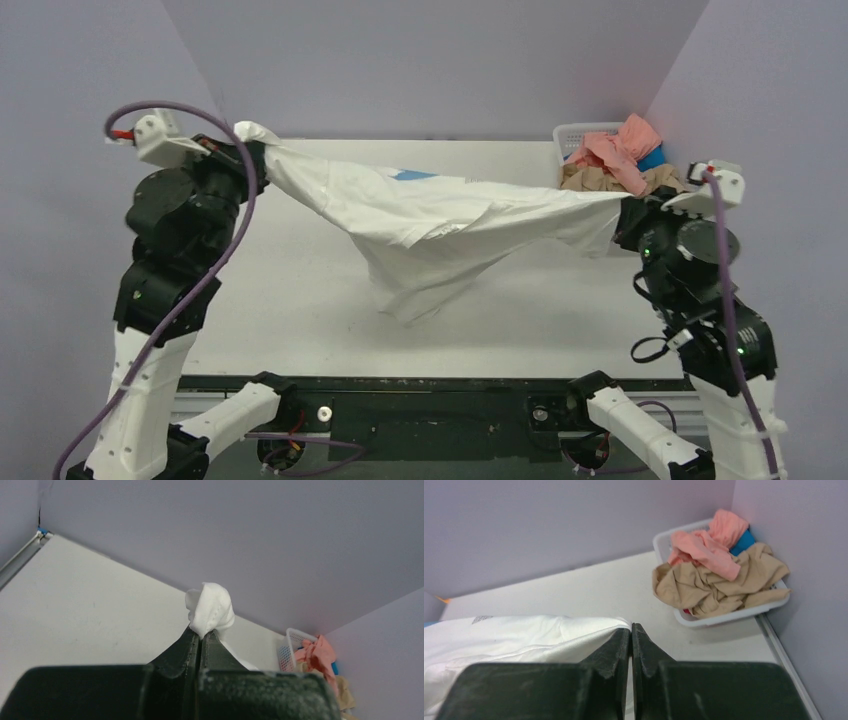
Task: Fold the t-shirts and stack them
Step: Flatten out the tshirt
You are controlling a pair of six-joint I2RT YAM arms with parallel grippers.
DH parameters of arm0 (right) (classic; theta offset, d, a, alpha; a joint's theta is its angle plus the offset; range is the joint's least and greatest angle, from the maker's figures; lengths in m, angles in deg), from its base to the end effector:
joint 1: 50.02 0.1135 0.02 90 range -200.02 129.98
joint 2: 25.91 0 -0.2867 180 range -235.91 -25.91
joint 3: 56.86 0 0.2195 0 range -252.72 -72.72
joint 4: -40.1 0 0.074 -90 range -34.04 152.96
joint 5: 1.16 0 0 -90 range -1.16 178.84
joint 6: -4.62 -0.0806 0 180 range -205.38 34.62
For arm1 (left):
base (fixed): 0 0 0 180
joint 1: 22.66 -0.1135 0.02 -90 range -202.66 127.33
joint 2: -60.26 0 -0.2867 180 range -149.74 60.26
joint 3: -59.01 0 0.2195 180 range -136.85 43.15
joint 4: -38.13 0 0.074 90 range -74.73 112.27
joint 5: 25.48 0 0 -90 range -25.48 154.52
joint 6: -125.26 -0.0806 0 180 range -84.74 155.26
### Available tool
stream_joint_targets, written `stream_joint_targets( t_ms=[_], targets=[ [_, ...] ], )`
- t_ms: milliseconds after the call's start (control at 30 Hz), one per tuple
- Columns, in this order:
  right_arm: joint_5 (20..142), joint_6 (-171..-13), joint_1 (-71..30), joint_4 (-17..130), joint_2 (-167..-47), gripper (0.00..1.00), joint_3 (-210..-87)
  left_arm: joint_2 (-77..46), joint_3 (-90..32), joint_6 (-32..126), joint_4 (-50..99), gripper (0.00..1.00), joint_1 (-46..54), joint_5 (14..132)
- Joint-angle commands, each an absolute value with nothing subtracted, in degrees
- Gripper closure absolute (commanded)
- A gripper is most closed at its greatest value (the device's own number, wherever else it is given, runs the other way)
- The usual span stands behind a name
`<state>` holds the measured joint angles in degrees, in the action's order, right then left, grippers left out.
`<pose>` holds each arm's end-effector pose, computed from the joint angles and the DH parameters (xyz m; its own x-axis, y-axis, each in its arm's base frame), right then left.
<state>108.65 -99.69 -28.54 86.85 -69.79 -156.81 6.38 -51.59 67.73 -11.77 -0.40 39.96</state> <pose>0.0879 0.0052 0.5186 0.1378 0.3041 -0.9426 -0.0695 0.9523 0.2971 0.1216 -0.0136 0.5461 0.1128 -0.5738 -0.8112 0.0274 0.8179 -0.5747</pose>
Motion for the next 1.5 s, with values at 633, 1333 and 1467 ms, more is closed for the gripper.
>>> stream_joint_targets(
  t_ms=[633,1333,1467],
  targets=[
    [101.69,-91.35,-28.70,83.68,-92.61,1.00,-182.91,-11.92,-77.00,58.90,-10.36,1.00,-1.71,31.90],
    [103.49,-81.50,-29.54,73.90,-99.67,1.00,-181.15,-26.12,-85.37,65.81,-16.06,1.00,-22.39,57.74],
    [99.85,-83.06,-29.55,73.73,-91.55,1.00,-162.12,-13.36,-53.36,67.93,-11.62,1.00,-22.38,57.81]
  ],
)
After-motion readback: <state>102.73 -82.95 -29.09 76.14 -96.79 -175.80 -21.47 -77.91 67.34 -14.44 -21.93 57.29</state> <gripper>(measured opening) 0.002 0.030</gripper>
